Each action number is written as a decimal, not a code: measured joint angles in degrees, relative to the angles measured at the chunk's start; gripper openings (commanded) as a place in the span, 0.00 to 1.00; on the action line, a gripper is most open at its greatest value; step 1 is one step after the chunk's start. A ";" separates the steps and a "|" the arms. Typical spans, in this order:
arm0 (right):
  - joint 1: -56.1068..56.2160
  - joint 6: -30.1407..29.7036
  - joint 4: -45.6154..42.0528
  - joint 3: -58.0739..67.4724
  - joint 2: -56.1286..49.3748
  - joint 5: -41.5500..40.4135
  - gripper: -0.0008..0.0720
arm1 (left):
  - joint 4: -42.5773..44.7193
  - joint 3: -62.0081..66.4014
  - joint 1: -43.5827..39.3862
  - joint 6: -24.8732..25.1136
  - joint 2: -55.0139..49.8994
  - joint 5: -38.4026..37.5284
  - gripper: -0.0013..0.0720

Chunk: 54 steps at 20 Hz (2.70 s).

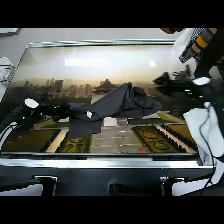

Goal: Fold the clothes and pants, and hang the long-sleeved shirts on hangers.

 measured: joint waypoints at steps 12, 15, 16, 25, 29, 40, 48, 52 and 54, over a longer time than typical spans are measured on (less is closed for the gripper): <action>-3.82 3.41 -13.60 -0.50 -6.69 12.94 0.66 | -0.02 0.00 0.76 0.20 -0.02 -0.79 0.04; -0.79 3.58 -14.27 -0.46 -8.52 12.44 0.36 | 0.00 0.00 0.76 0.20 -0.02 -0.90 0.04; 0.04 3.82 -14.69 -0.48 -8.92 12.04 0.22 | -0.02 0.00 0.79 0.20 -0.02 -0.96 0.04; 2.32 3.34 -16.65 2.49 0.87 8.92 0.06 | 0.02 4.76 2.54 0.48 3.89 -2.25 0.04; 2.36 3.89 -22.60 9.46 13.00 3.78 0.06 | -0.04 15.74 6.47 0.76 10.97 -4.15 0.04; 2.40 11.63 -44.70 21.38 46.45 -0.26 0.06 | -0.11 37.27 21.86 -5.84 34.64 -17.44 0.04; 2.43 16.55 -40.46 21.57 44.89 9.27 0.06 | 0.76 33.79 23.04 -10.16 36.26 -28.09 0.04; 2.73 16.74 -29.66 18.03 30.05 20.87 0.06 | 3.67 21.46 17.86 -9.70 30.38 -28.22 0.04; 3.69 15.17 -26.38 15.69 21.57 23.04 0.06 | 5.81 13.94 14.34 -9.46 26.18 -24.26 0.04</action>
